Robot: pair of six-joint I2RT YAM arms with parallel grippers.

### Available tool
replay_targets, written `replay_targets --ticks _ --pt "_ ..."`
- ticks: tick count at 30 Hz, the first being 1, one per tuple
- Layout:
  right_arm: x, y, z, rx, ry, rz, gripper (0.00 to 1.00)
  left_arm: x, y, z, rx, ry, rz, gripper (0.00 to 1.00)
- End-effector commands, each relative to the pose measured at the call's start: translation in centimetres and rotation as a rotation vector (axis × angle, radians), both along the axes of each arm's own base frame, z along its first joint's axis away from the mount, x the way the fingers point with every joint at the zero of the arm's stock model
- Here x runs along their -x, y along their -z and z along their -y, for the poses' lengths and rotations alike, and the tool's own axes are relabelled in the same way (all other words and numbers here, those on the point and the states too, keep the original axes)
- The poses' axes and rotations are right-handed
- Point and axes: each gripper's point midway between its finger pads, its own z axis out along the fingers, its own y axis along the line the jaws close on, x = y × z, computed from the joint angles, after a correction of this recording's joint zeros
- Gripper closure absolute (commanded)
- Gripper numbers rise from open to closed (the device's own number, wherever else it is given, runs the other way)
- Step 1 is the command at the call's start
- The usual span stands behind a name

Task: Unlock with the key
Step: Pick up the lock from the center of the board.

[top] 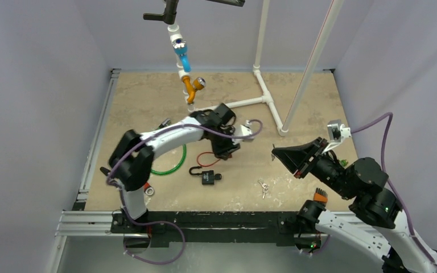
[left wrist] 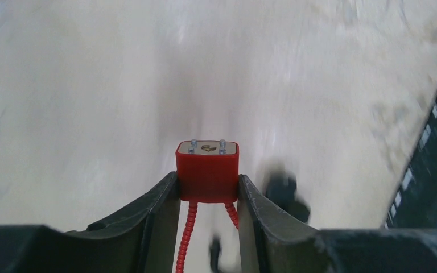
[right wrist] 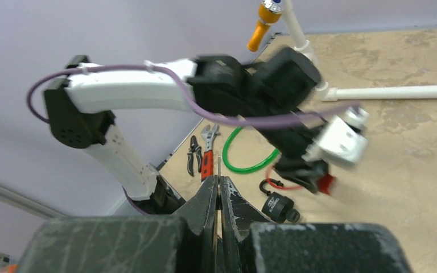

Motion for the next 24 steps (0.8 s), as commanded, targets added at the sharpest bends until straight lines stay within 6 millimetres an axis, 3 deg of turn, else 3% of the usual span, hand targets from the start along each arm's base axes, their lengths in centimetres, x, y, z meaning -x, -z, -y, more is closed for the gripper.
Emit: replay_targets --ticks 1,4,8,9,11,15,19,24 --pt "-0.6 -2.6 -2.7 -0.004 -0.078 0.095 1.00 2.6 -11.7 -9.3 0.107 0.032 0.058 1.00" --pt "-1.4 -2.8 -4.5 0.019 -0.117 0.111 1.00 6.4 -17.9 -12.0 0.214 0.222 0.238 1.00" --pt "-2.3 -3.1 -6.6 0.043 -0.158 0.128 1.00 12.2 -25.5 -13.3 0.457 0.427 0.473 1.00" --pt "-2.4 -3.0 -7.2 0.053 -0.175 0.129 1.00 13.6 -26.5 -13.7 0.494 0.490 0.535 1.00" --pt "-2.5 -2.5 -8.3 0.086 -0.218 0.125 1.00 16.4 -27.4 -14.7 0.508 0.668 0.677 1.00" --pt "-2.4 -0.8 -10.2 0.160 -0.307 0.102 1.00 19.8 -29.3 -15.8 0.569 0.821 0.878 1.00" --pt "-2.2 0.4 -11.3 0.203 -0.365 0.093 1.00 21.9 -31.5 -16.4 0.652 0.955 1.077 1.00" --pt "-2.2 1.2 -12.5 0.224 -0.419 0.090 1.00 23.7 -33.8 -16.7 0.738 0.989 1.086 1.00"
